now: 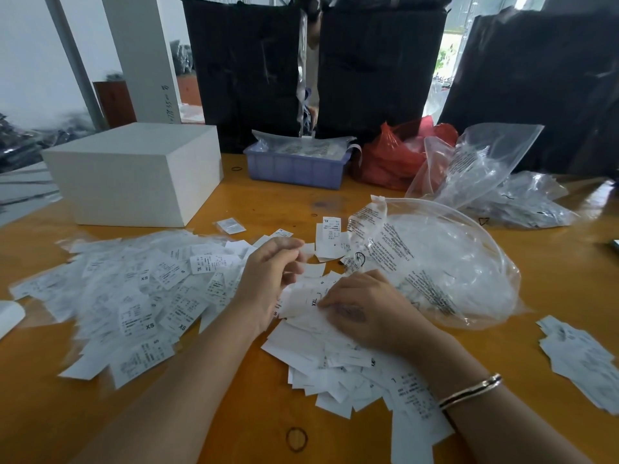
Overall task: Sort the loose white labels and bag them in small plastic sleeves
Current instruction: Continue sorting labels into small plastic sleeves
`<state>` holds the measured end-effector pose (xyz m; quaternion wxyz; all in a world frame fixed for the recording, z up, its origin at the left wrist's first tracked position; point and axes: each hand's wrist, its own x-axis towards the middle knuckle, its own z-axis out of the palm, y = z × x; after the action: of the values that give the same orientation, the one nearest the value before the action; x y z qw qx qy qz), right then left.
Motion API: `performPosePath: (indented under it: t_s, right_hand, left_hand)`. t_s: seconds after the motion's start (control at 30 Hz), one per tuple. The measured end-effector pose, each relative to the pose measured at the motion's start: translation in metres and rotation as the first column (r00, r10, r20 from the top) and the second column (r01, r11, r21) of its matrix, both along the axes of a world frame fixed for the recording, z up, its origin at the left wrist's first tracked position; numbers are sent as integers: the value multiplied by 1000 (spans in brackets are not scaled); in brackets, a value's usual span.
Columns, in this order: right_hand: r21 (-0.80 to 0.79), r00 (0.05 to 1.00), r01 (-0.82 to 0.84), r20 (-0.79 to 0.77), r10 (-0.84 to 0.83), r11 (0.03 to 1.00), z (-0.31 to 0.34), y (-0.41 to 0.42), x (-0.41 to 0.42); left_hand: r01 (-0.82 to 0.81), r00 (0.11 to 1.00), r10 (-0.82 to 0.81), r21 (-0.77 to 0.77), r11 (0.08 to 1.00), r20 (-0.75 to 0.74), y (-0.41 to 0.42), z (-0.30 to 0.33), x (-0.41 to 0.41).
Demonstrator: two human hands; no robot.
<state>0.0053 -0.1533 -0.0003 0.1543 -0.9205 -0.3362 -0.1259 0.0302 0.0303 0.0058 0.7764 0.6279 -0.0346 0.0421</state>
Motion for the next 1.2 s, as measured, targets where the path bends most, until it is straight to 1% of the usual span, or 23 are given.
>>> performPosePath:
  t_s: [0.13,0.23,0.3,0.4,0.47,0.5,0.53,0.57,0.63,0.7,0.73,0.77,0.83,0.97,1.2]
  right_hand:
    - [-68,999,3,-50,-7,998,0,-1,2]
    - [-43,998,16,-61,-19,999,-1,-2,3]
    - [-21,998,18,-65,-20,1000,-2,-3,3]
    - [73,995,33,-100,-25,997,-1,-1,0]
    - [192,984,65,-174,-31,979,1,0,-2]
    - [288,973,92,-232,-24,953,2,0,-4]
    - [402,958,124,-286,-4,907,4,-1,-4]
    - [519,947,149,-321,30,842,7,-2,-4]
    - [715,933,215,-352,76,665,10,-4,-5]
    - [829,919,308,-386,79,468,10,-6,-3]
    - [855,911,345,-404,80,389,10,-6,-2]
    - [867,906,370,-417,77,334,9,-5,-2]
    - [873,900,398,-431,64,282,9,-4,0]
    - [869,881,443,-467,72,223,8,-3,1]
    - [845,848,474,-514,129,248,7,3,-1]
  left_hand:
    - [30,999,-30,8,1000,32,0,0,-1]
    - [67,997,-65,-37,997,47,0,1,0]
    - [62,997,-60,-39,997,47,0,0,0]
    - [43,998,-41,-31,999,49,0,-1,1]
    - [42,998,-40,-37,998,50,0,-1,2]
    - [41,998,-40,-25,999,52,0,-1,2]
    - [40,998,-40,1,999,57,0,-1,2]
    - [40,997,-42,29,999,64,0,-1,2]
    - [45,996,-50,60,997,77,-1,-1,2]
    - [52,995,-57,65,997,84,-1,-1,1]
    - [56,994,-62,67,996,87,-1,-1,1]
    - [64,993,-70,71,995,90,-1,-1,1]
    - [81,992,-88,78,994,94,-1,-1,0]
    - [108,987,-118,89,990,113,-3,-1,-1]
    - [155,971,-175,130,979,165,-6,-4,-2]
